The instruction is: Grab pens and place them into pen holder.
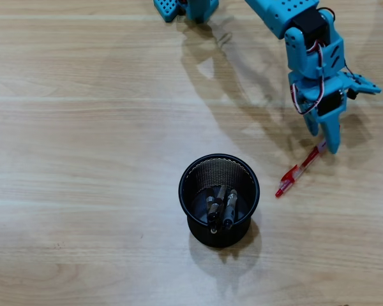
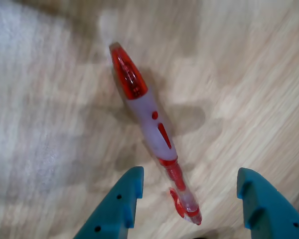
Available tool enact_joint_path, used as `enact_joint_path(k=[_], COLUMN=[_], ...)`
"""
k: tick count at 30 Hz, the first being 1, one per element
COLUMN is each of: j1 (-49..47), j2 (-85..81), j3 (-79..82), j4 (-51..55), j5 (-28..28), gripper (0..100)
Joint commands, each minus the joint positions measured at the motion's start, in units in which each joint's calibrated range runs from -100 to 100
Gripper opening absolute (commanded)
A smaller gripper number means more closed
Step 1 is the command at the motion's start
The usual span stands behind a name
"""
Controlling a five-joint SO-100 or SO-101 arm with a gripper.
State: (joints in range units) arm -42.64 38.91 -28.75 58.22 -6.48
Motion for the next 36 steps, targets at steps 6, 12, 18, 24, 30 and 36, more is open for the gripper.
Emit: enact_joint_path(k=[6,12,18,24,30,36], j1=[0.07,-0.75,-1.39,-2.22,-2.77,-2.58], j2=[-0.06,-0.23,-0.99,-1.08,-1.93,-15.26], j3=[-0.84,1.33,2.05,2.14,1.24,-1.84], j4=[0.14,0.14,0.23,0.41,0.41,-0.41], j5=[0.30,0.72,0.30,-0.85,-0.85,-3.89], gripper=[22,22,12,2,2,2])
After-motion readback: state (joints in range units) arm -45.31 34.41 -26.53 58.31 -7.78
